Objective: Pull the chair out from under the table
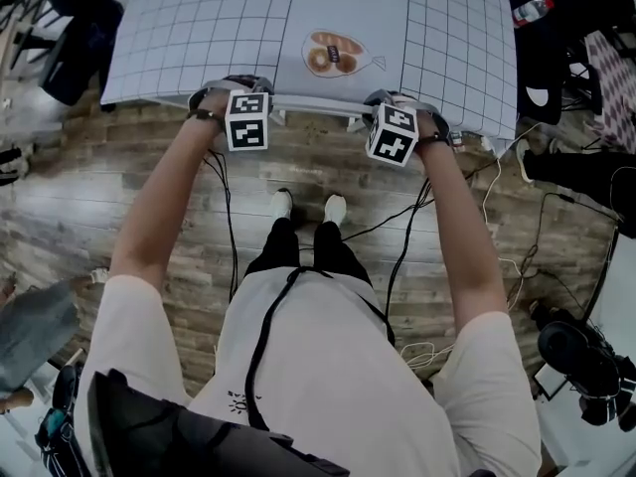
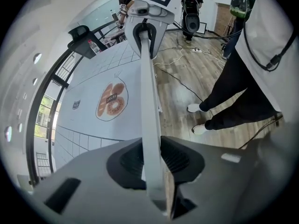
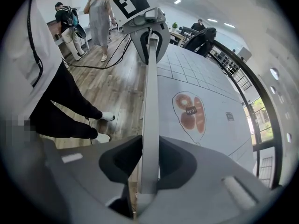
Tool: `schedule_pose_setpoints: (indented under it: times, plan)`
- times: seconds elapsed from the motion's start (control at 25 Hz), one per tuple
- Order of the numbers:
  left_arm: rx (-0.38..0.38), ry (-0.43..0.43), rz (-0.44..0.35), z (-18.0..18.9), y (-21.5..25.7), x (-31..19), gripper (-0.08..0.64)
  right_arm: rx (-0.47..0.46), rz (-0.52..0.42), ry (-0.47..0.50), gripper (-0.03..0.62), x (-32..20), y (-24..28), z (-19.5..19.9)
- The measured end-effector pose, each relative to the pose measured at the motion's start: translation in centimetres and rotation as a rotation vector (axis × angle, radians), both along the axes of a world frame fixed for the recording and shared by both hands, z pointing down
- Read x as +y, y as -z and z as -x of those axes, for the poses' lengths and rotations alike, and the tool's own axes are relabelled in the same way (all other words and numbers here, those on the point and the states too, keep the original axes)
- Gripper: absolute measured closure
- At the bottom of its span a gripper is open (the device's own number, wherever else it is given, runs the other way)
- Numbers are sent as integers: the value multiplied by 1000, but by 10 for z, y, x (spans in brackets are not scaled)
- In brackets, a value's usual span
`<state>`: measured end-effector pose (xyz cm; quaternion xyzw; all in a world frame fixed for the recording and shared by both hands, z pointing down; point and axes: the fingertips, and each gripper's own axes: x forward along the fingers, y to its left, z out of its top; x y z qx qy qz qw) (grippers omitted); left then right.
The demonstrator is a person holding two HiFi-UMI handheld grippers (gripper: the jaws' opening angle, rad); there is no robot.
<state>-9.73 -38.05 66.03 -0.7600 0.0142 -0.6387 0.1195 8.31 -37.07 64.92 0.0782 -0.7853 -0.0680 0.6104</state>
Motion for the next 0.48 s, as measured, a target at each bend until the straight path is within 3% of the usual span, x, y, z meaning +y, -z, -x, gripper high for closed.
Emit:
schedule_pose_setpoints:
  times: [0.48]
  plan:
    - [9, 30, 51, 1, 1, 8, 476, -7, 69, -19, 511, 9, 0, 1]
